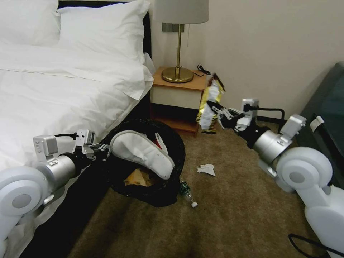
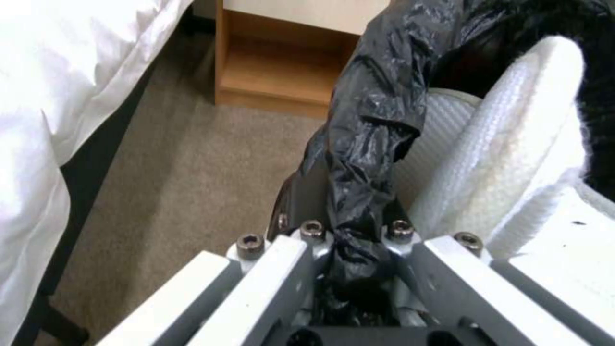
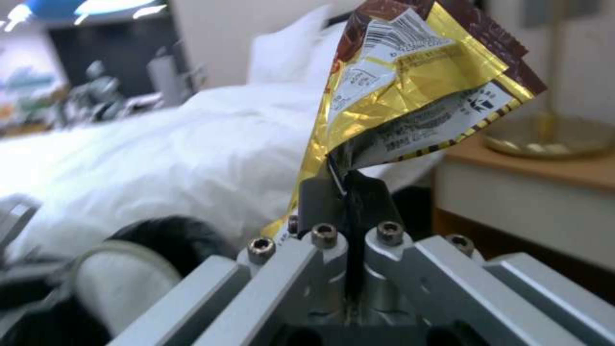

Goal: Pick up the trash bin, then pick up the garbage on the floor and place it into the trash bin.

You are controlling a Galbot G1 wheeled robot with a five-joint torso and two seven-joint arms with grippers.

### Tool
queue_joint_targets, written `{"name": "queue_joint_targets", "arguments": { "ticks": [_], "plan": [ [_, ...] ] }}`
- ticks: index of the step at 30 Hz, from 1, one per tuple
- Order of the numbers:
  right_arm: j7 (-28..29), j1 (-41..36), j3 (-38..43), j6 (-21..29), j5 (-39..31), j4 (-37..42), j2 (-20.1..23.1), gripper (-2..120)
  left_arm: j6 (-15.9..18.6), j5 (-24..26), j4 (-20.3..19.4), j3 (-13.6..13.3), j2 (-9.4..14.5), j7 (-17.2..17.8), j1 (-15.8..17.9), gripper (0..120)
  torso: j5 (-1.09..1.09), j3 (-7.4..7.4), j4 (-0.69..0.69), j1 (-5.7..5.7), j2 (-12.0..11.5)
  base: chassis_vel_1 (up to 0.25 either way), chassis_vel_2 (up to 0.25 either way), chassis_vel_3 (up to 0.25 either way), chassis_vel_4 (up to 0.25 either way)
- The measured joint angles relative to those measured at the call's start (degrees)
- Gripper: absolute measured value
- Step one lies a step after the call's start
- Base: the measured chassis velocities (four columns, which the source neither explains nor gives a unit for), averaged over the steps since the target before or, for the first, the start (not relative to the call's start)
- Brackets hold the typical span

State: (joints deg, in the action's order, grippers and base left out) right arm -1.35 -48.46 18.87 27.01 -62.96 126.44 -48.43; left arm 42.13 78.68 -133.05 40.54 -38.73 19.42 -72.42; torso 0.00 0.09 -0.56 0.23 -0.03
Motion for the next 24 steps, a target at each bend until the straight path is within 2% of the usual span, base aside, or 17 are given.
{"name": "queue_joint_targets", "arguments": {
  "ticks": [1,3,4,6,13,17,24],
  "plan": [
    [0.0,0.0,0.0,0.0,0.0,0.0,0.0,0,0.0,0.0,0.0,0.0,0.0,0.0,0.0,1,0.00,0.00,0.00,0.00,0.0,0.000,0.000,0.000,0.000],
    [-5.7,3.0,-3.0,0.2,3.5,-0.2,1.1,0,0.0,0.3,0.1,-0.5,0.2,0.3,0.2,1,-0.01,0.00,0.00,0.00,0.0,0.000,0.000,0.000,0.000],
    [-5.7,3.0,-3.0,0.2,3.5,-0.2,1.1,0,0.0,0.3,0.1,-0.5,0.2,0.3,0.2,1,-0.01,0.00,0.00,0.00,0.0,0.000,0.000,0.000,0.000],
    [-8.8,7.0,-8.4,0.5,5.1,0.1,1.5,0,0.0,0.7,0.1,-0.7,0.4,0.6,0.3,1,-0.01,-0.01,-0.01,0.00,0.0,0.000,0.000,0.000,0.000],
    [-7.6,13.4,-18.0,2.0,5.4,-0.1,-1.1,0,0.0,1.3,0.2,-0.6,0.7,1.0,0.5,1,-0.01,0.00,0.00,0.00,0.0,0.000,0.000,0.000,0.000],
    [-6.2,16.2,-24.7,3.4,6.0,-0.3,-1.7,0,0.0,3.2,-0.4,-0.2,0.8,2.5,0.0,1,-0.01,-0.01,0.00,0.00,0.0,0.000,0.000,0.000,0.000],
    [-5.3,18.1,-29.0,4.6,6.9,-1.2,-2.2,0,0.0,4.9,-0.9,0.3,1.3,3.9,-0.1,1,-0.01,-0.01,0.00,0.00,0.0,0.000,0.000,0.000,0.000]
  ]
}}
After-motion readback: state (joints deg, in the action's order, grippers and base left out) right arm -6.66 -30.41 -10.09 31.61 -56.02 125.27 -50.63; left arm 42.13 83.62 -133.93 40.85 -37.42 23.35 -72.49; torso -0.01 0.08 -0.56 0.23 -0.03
